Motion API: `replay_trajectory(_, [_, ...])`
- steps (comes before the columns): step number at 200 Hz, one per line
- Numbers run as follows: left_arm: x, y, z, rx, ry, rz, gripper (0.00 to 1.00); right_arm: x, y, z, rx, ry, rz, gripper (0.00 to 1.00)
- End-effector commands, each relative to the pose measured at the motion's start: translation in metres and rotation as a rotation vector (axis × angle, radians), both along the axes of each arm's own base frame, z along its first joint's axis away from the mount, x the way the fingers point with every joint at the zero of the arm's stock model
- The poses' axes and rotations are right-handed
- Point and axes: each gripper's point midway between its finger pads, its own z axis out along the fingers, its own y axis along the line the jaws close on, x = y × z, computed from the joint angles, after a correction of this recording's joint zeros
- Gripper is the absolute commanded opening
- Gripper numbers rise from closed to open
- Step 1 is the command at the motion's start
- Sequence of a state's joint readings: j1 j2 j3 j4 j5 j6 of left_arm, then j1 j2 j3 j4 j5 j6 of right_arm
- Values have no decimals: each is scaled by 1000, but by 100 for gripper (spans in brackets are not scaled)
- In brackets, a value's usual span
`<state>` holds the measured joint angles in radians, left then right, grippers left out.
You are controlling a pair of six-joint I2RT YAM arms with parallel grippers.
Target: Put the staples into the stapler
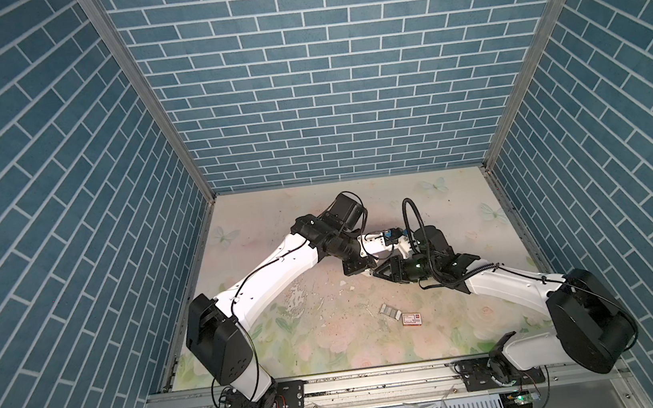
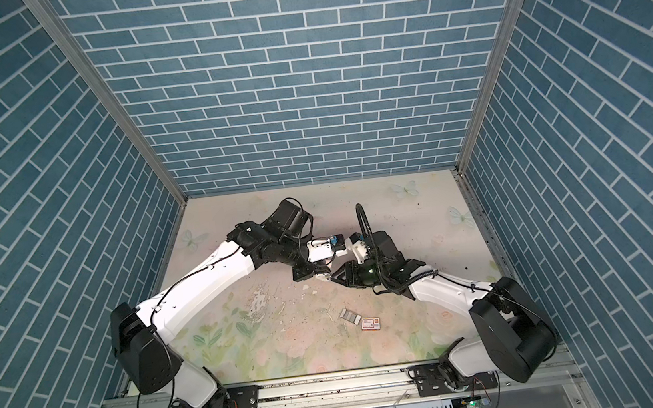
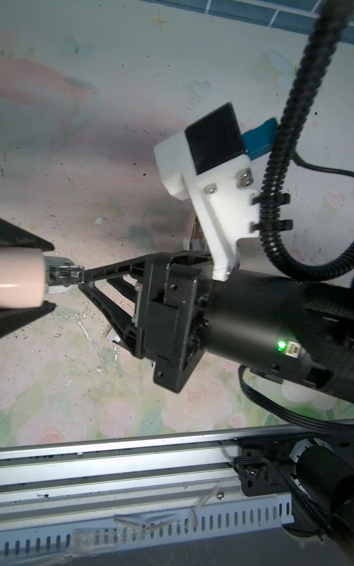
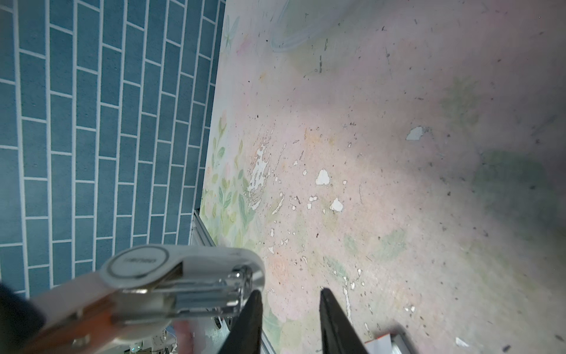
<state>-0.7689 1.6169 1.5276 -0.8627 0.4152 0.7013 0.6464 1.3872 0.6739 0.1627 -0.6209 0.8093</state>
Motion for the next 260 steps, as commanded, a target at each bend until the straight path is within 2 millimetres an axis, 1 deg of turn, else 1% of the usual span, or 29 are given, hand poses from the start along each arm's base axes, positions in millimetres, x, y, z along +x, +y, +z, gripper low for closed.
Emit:
replay_trajectory(1, [-2,-12,7,-46,37,2,0,5,8,7,52,-17,-4,33])
replay_trajectory(25, [0,-14,7,-54,38,13,0,4,6,3,38,-8,-7,33])
replay_trajectory(41, [3,-12,6,-50,31,22,0,2,-1,-2,5,-9,-25,34])
replay_trajectory(63, [5,-9,3,-49,40,32,0,-4,-18,-9,-53,-25,-63,37])
replay_trajectory(85, [2,-7,5,-77,86,32,0,-12,-37,-8,-96,-81,-101,43])
replay_trajectory(97, [1,-8,7,-95,123,28,0,-19,-42,1,-68,-128,-96,45])
replay_trajectory(108, [0,-9,10,-111,161,21,0,-26,-42,13,-18,-167,-75,47])
replay_trajectory(138, [-5,-18,23,-164,303,-9,0,-42,-42,60,103,-282,-20,51])
replay_trajectory(164, [-10,-24,32,-201,433,-38,0,-49,-42,85,126,-334,21,53])
replay_trajectory(180, [-12,-28,36,-215,493,-50,0,-50,-40,94,116,-347,48,55])
replay_trajectory(205, [-16,-31,41,-243,538,-61,0,-46,-39,100,86,-375,57,56])
replay_trajectory(231, [-23,-32,49,-264,579,-83,0,-44,-31,111,117,-397,88,56])
replay_trajectory(260, [-27,-33,53,-277,606,-97,0,-43,-23,110,138,-369,125,56])
